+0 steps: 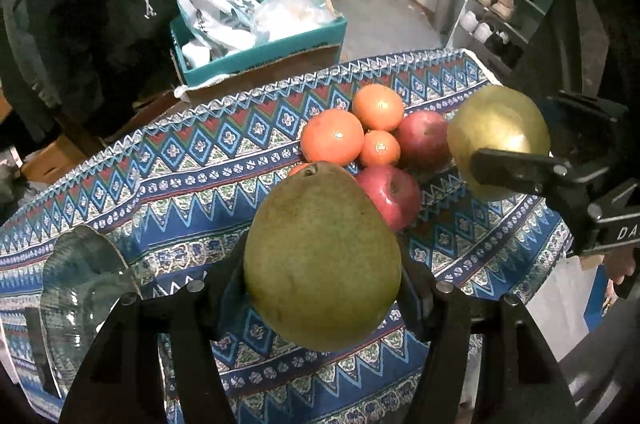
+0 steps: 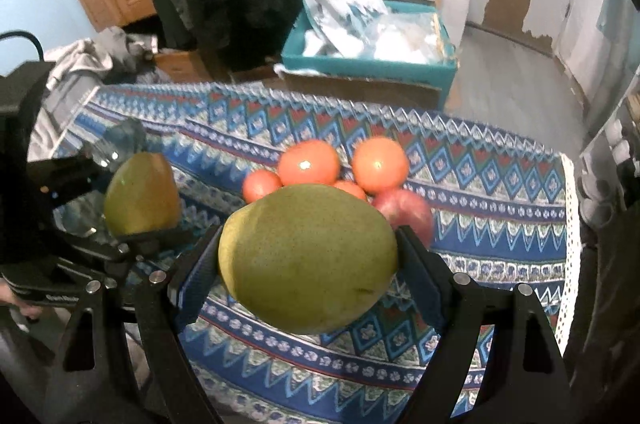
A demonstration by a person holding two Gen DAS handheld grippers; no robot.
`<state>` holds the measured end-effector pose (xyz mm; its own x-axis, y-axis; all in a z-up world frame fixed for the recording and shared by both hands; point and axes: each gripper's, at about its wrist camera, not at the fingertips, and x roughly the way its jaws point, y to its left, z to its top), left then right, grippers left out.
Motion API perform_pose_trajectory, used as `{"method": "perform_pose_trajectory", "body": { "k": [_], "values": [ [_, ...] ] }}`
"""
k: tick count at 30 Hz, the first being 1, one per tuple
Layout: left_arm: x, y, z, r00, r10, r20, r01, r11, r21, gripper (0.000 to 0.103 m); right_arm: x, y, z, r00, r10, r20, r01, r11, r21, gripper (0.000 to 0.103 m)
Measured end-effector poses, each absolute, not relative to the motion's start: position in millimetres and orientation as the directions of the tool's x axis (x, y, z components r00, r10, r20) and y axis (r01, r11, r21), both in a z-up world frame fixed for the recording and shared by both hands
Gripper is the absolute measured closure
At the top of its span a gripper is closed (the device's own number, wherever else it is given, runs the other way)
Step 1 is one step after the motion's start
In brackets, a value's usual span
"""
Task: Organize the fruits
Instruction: 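Lift both pears and carry them toward the glass bowl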
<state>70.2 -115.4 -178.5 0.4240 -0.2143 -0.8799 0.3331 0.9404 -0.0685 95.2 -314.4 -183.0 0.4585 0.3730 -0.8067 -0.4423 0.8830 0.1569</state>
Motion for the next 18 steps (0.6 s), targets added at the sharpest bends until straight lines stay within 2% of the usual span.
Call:
{"method": "perform_pose_trajectory", "body": {
  "k": [18],
  "values": [
    [43.0, -74.0, -127.8, 0.512, -0.247, -0.823, 0.305, 0.948, -0.095, 0.037, 81.2, -267.0, -128.2, 0.474, 0.489, -0.733, -0.529, 0.823, 0.207, 0.019]
  ]
}}
